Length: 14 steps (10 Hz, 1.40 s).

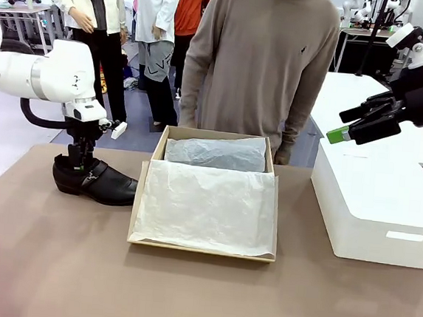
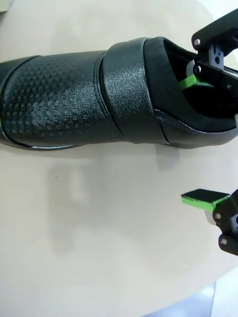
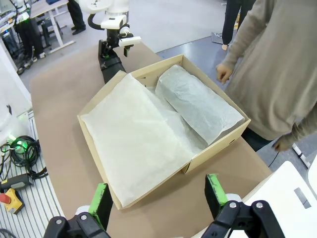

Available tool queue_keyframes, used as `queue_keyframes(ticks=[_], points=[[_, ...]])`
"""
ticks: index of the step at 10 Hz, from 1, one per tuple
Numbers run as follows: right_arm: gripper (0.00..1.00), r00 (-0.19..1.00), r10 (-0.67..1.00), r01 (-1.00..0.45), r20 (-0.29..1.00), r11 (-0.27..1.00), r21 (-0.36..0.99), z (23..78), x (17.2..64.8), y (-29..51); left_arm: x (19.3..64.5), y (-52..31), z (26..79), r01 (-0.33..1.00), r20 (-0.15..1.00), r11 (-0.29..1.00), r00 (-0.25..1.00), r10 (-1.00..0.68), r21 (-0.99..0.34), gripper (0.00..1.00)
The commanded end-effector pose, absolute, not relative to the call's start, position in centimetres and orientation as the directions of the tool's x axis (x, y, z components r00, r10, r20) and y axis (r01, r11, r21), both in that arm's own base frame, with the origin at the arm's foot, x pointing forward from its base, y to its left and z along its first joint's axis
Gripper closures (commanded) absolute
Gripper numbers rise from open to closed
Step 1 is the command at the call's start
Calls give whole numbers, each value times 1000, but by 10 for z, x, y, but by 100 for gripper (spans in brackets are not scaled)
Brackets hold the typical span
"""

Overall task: Pack the shoes into the box.
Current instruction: Place the other shoe of the Shoes into the Shoes Box.

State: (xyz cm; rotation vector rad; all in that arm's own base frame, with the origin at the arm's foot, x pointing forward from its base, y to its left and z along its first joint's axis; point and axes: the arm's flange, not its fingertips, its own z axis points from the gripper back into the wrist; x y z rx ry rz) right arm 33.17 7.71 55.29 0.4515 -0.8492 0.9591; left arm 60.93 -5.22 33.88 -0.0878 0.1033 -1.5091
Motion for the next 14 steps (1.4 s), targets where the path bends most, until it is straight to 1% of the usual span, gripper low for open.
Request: queue_keyframes(ticks=[1, 4, 5, 11, 12, 14], points=[[0, 282, 520, -862, 806, 507, -25, 553, 334, 77, 607, -48, 339, 993, 34, 38, 42, -999, -115, 30], [0, 282, 520, -862, 806, 507, -25, 553, 334, 77, 606, -46, 343, 993, 28, 42, 45, -999, -114, 88], [0, 282, 520, -862, 806, 507, -25, 553, 334, 77, 605, -46, 344, 993, 24, 40, 43, -999, -112, 100], [0, 282, 520, -862, 806, 507, -25, 553, 334, 77, 601, -46, 352, 995, -7, 40, 40, -999, -88, 100], [0, 282, 520, -862, 806, 507, -25, 553, 334, 77, 600, -43, 357, 996, 14, 49, 50, -999, -78, 100], [0, 282, 520, -862, 806, 507, -25, 553, 334, 77, 599, -34, 388, 989, 35, 129, 131, -991, -66, 100]])
